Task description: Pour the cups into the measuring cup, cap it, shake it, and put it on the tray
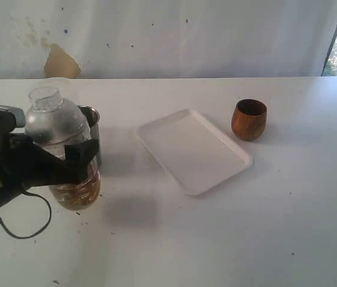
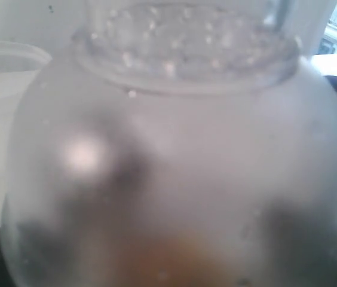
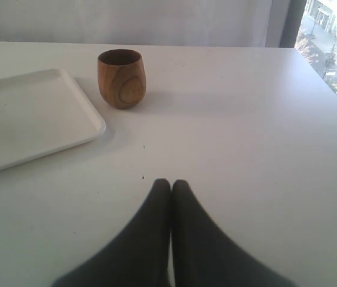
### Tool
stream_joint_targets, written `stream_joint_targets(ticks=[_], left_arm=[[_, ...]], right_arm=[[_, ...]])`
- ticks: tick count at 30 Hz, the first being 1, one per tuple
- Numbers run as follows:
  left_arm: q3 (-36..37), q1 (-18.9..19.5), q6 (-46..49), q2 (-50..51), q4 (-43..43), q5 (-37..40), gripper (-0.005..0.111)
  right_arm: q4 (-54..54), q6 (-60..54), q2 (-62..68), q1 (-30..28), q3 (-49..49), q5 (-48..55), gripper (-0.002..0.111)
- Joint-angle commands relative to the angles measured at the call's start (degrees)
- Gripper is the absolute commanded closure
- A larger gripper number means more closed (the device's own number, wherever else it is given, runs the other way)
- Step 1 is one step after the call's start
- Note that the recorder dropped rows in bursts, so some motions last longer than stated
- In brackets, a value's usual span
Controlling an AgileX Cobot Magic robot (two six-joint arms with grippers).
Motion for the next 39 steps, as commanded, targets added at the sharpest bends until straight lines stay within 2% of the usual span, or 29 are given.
stream_joint_targets(ticks=[1, 4, 8, 9, 11, 12, 13, 15, 16, 19, 20, 23, 24, 26, 27, 28, 30, 31, 32, 35, 38, 39], left_arm=[[-5.51, -0.81, 1.92, -7.41, 7.39, 14.93, 0.107], [-7.82, -1.85, 0.83, -10.50, 12.73, 18.09, 0.107], [-8.70, 2.86, -2.20, -10.86, 3.57, 15.47, 0.107], [-8.70, 3.16, -6.04, -10.86, 6.57, 15.13, 0.107], [-8.70, 1.41, -14.07, -11.42, 23.13, 14.79, 0.107], [-8.70, 0.66, -15.38, -11.46, 26.54, 14.79, 0.107], [-8.70, 0.62, -15.12, -11.46, 25.26, 14.98, 0.107], [-8.70, 2.56, -10.56, -11.46, 14.19, 14.71, 0.107], [-8.70, 3.20, -10.67, -11.57, 12.40, 13.97, 0.107], [-8.70, 1.64, -16.25, -12.47, 25.28, 11.64, 0.107], [-8.70, 1.50, -15.10, -12.73, 25.37, 12.03, 0.107], [-8.70, 4.34, -9.24, -12.78, 10.87, 13.74, 0.107], [-8.70, 5.10, -11.23, -13.13, 11.58, 13.75, 0.107], [-8.70, 3.56, -19.03, -14.44, 29.43, 13.17, 0.107], [-8.70, 2.54, -21.10, -14.95, 34.43, 12.51, 0.107], [-8.85, 2.17, -20.00, -14.94, 33.42, 13.03, 0.107], [-9.67, 4.01, -9.91, -14.82, 18.01, 18.62, 0.107], [-9.67, 4.78, -6.97, -14.82, 12.93, 19.84, 0.107], [-9.67, 4.93, -6.93, -15.11, 12.33, 20.53, 0.107], [-9.67, 2.15, -10.85, -17.28, 27.26, 22.36, 0.107], [-10.18, 5.05, -5.94, -17.54, 13.91, 22.68, 0.107], [-10.27, 5.49, -6.75, -17.88, 14.58, 22.85, 0.107]], right_arm=[[-0.51, 0.16, -0.26, -0.44, 0.41, -0.04, 0.108], [-0.51, 0.16, -0.26, -0.44, 0.41, -0.04, 0.108], [-0.51, 0.16, -0.26, -0.44, 0.41, -0.04, 0.108], [-0.51, 0.16, -0.26, -0.44, 0.41, -0.04, 0.108], [-0.51, 0.16, -0.26, -0.44, 0.41, -0.04, 0.108], [-0.51, 0.16, -0.26, -0.44, 0.41, -0.04, 0.108], [-0.51, 0.16, -0.26, -0.44, 0.41, -0.04, 0.108], [-0.51, 0.16, -0.26, -0.44, 0.41, -0.04, 0.108], [-0.51, 0.16, -0.26, -0.44, 0.41, -0.04, 0.108], [-0.51, 0.16, -0.26, -0.44, 0.41, -0.04, 0.108], [-0.51, 0.16, -0.26, -0.44, 0.41, 0.06, 0.108], [-0.51, 0.16, -0.26, -0.44, 0.41, -0.04, 0.108], [-0.51, 0.16, -0.26, -0.44, 0.41, -0.04, 0.108], [-0.51, 0.16, -0.26, -0.44, 0.41, 0.07, 0.108], [-0.51, 0.16, -0.26, -0.44, 0.41, -0.04, 0.108], [-0.51, 0.16, -0.26, -0.44, 0.41, -0.04, 0.108], [-0.51, 0.16, -0.26, -0.44, 0.41, -0.04, 0.108], [-0.51, 0.16, -0.26, -0.44, 0.41, -0.04, 0.108], [-0.51, 0.16, -0.26, -0.44, 0.41, -0.04, 0.108], [-0.51, 0.16, -0.26, -0.44, 0.41, -0.04, 0.108], [-0.51, 0.16, -0.26, -0.44, 0.41, -0.04, 0.108], [-0.51, 0.16, -0.26, -0.44, 0.41, -0.04, 0.108]])
